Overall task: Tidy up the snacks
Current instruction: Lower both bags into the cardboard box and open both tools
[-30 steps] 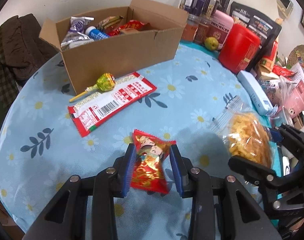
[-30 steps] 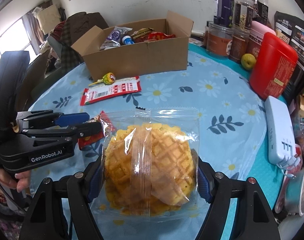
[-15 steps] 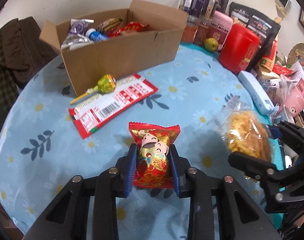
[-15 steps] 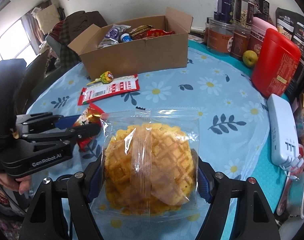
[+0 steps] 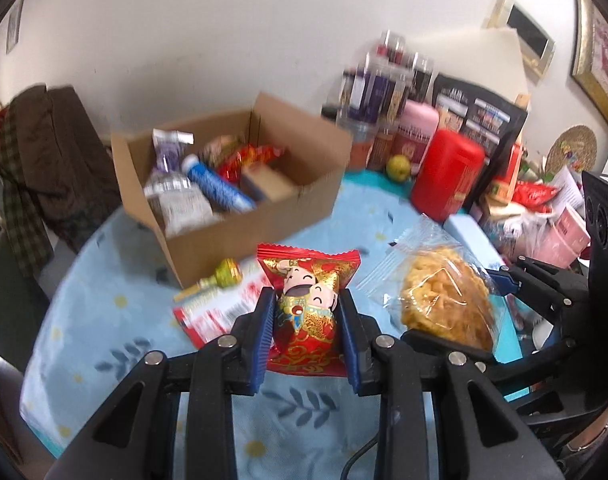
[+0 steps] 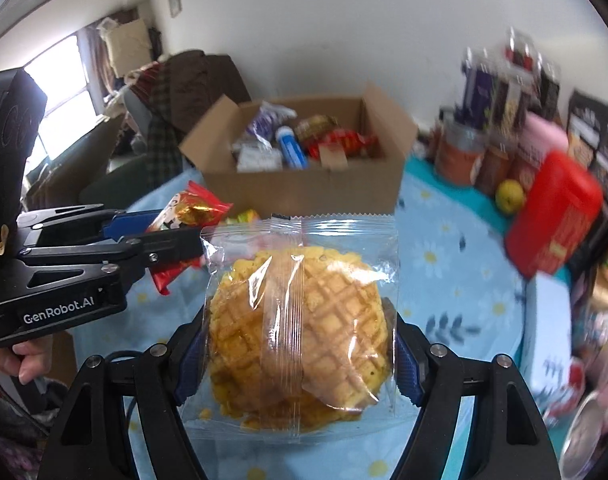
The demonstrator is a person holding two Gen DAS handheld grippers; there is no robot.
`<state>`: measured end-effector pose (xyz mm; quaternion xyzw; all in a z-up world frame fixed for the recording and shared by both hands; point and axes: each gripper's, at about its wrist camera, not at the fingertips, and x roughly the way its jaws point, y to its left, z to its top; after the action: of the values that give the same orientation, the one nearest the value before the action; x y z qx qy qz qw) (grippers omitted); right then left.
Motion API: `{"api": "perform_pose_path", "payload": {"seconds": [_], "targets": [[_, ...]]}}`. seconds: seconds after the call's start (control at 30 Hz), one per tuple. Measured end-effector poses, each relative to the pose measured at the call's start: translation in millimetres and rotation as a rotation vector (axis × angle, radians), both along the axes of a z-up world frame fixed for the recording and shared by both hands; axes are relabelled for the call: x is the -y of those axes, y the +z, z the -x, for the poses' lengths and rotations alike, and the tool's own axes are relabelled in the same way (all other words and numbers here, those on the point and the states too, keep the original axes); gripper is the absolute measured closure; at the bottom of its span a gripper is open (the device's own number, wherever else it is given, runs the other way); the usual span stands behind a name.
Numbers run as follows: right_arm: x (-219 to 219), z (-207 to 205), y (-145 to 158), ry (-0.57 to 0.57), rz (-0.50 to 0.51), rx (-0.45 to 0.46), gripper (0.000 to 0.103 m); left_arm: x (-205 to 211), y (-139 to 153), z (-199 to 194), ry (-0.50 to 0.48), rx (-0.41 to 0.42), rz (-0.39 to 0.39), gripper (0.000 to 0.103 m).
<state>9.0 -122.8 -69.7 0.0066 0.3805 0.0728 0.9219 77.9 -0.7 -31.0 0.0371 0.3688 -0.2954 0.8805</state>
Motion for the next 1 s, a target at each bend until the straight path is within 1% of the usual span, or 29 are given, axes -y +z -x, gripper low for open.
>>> {"api": "perform_pose_path", "payload": {"seconds": [0.17, 0.3, 0.5, 0.63, 0.83, 0.93, 1.0], "targets": [[-5.7, -16.4, 28.7, 0.018, 0.023, 0.073, 0.027, 0.9, 27.0, -12.8, 0.020, 0.072, 0.023, 0.073], [-6.2, -34.3, 51.2, 0.031, 0.018, 0.127, 0.027, -1.1, 48.3, -30.7, 0.034, 0.118, 0.053, 0.073], [-6.1, -71.3, 81.9, 0.059, 0.020, 0.201, 0.027, -3.9, 77.4, -70.5, 0.072, 0.185, 0.064, 0.073], [-4.2, -101.2, 94.9, 0.066, 0.033, 0.238, 0.027, -4.4, 90.5, -102.4, 0.099, 0.214, 0.070, 0.073], [4.3, -152.5, 104.5, 0.053, 0.019, 0.265, 0.027, -6.3, 101.7, -150.7, 0.172, 0.247, 0.084, 0.073], [6.6, -177.7, 101.5, 0.045, 0.015, 0.263, 0.027, -4.3, 97.1, -172.5, 0.211, 0.250, 0.083, 0.073], [9.6, -196.4, 97.0, 0.040, 0.001, 0.248, 0.027, -2.3, 90.9, -188.3, 0.231, 0.236, 0.084, 0.073]]}}
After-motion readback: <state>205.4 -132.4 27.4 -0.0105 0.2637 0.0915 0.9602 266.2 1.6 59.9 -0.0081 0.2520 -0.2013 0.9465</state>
